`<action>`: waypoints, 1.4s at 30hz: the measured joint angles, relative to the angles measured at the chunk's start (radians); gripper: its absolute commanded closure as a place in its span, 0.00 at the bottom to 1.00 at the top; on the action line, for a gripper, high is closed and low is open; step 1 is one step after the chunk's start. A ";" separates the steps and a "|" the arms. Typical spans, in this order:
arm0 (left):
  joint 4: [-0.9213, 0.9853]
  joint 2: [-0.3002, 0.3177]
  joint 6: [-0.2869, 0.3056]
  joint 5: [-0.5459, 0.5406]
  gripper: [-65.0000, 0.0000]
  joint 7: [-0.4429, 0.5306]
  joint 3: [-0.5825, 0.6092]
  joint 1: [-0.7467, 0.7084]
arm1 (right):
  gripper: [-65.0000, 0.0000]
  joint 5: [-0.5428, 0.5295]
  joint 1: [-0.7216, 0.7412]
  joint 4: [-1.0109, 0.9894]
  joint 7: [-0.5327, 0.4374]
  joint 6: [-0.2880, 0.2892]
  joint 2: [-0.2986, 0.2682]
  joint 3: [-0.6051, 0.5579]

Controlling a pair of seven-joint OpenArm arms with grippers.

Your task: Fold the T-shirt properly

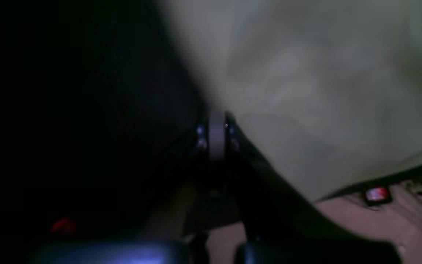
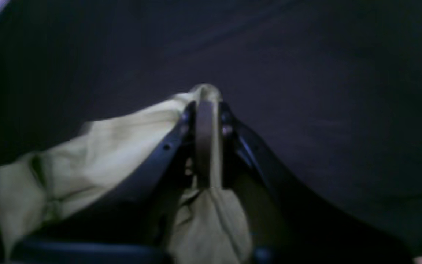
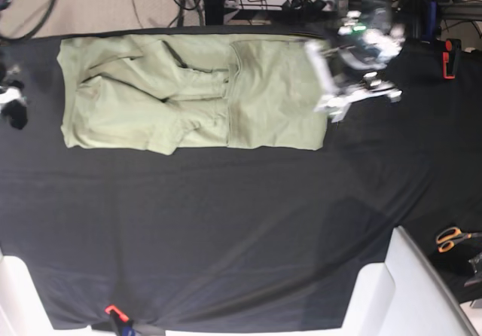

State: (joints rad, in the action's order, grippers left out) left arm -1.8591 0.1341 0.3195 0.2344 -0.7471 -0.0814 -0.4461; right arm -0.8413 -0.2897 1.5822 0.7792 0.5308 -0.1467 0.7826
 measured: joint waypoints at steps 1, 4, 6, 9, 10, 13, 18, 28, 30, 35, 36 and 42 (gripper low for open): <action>-0.004 0.011 0.004 -0.018 1.00 0.057 -0.046 -0.030 | 0.76 -0.076 0.014 -0.039 0.064 0.043 -0.023 0.031; 0.002 0.030 0.058 -0.180 1.00 0.197 -0.202 -0.145 | 0.46 -0.231 0.055 -0.171 0.240 0.143 -0.079 0.082; 0.021 0.028 0.093 -0.285 1.00 0.241 -0.287 -0.203 | 0.30 -0.250 0.079 -0.251 0.337 0.161 -0.103 0.078; 0.055 0.040 0.103 -0.416 1.00 0.319 -0.375 -0.229 | 0.19 -0.261 0.113 -0.380 0.418 0.162 -0.128 0.074; 0.067 0.051 0.103 -0.443 1.00 0.336 -0.393 -0.228 | 0.19 -0.255 0.121 -0.422 0.430 0.163 -0.140 0.066; 0.105 0.066 0.100 -0.456 1.00 0.336 -0.425 -0.228 | 0.18 -0.232 0.125 -0.509 0.437 0.162 -0.196 -0.014; 0.131 0.060 0.101 -0.454 1.00 0.333 -0.425 -0.232 | 0.18 -0.238 0.184 -0.668 0.409 0.162 -0.247 -0.160; 0.138 0.060 0.101 -0.460 1.00 0.333 -0.419 -0.224 | 0.19 -0.344 0.230 -0.833 0.262 0.192 -0.296 -0.431; 0.138 0.060 0.100 -0.460 1.00 0.333 -0.419 -0.224 | 0.19 -0.359 0.236 -0.830 0.269 0.196 -0.290 -0.464; 0.146 0.057 0.100 -0.460 1.00 0.339 -0.419 -0.212 | 0.20 -0.365 0.214 -0.772 0.261 0.197 -0.265 -0.528; 0.157 0.057 0.100 -0.461 1.00 0.340 -0.419 -0.207 | 0.20 -0.369 0.205 -0.754 0.259 0.197 -0.257 -0.535; 0.195 0.057 0.103 -0.460 1.00 0.337 -0.418 -0.190 | 0.25 -0.372 0.195 -0.739 0.260 0.204 -0.235 -0.535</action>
State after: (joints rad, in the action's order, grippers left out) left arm -1.6638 0.1909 0.4221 -0.2260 -0.4103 -0.4995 -0.6361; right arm -1.2129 -0.0948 0.8433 1.0389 0.7345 -0.3820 0.2474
